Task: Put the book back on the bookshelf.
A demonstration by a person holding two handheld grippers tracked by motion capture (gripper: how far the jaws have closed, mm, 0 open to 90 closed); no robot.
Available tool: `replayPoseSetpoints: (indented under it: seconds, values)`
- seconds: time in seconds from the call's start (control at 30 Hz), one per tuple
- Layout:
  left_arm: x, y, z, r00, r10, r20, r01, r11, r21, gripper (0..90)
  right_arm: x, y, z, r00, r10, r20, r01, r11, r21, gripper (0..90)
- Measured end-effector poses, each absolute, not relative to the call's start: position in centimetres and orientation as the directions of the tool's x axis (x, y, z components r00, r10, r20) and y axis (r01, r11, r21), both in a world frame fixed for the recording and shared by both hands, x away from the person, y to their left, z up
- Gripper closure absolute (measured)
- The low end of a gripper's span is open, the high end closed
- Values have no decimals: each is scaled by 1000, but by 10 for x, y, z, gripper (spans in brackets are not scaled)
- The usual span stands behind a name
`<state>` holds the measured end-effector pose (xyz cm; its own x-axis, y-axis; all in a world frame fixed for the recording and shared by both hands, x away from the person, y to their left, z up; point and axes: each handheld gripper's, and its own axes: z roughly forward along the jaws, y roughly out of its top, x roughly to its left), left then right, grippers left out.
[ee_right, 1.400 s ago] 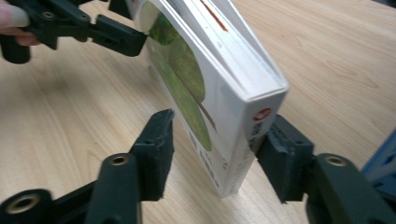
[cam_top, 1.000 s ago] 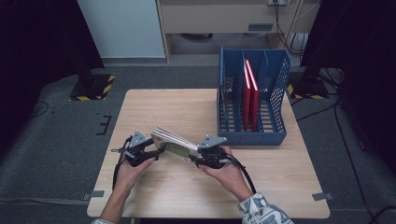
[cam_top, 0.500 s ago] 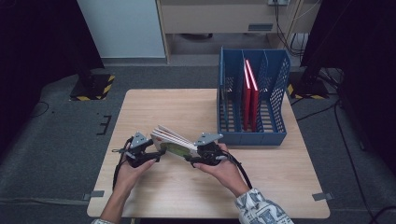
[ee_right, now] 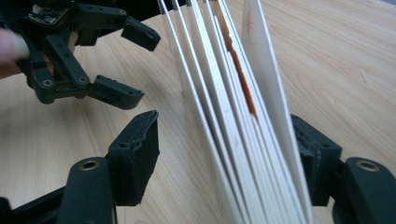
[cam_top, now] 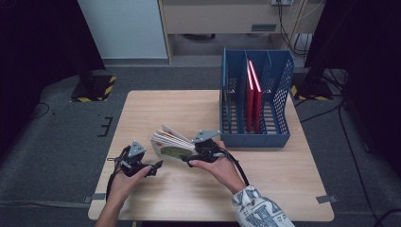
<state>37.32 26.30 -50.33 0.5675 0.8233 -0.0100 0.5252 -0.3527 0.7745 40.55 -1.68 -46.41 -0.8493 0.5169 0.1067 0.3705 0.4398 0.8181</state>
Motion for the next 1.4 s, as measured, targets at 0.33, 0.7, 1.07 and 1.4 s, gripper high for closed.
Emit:
replayPoseSetpoints:
  seconds: [0.33, 0.7, 1.07, 1.4]
  values:
    - [375, 269, -509, 537, 844, -9, 553, -344, 759, 43, 414, -8, -467, -853, 513, 96, 363, 450, 816, 388]
    - [377, 273, -511, 515, 857, -3, 569, -339, 749, 45, 417, -6, -471, -854, 511, 100, 365, 451, 815, 444]
    - [378, 275, -513, 509, 861, -6, 584, -340, 737, 49, 417, -4, -472, -852, 516, 88, 362, 461, 810, 589]
    - [378, 276, -515, 501, 865, -8, 594, -337, 731, 51, 416, -5, -471, -854, 515, 68, 348, 470, 811, 725]
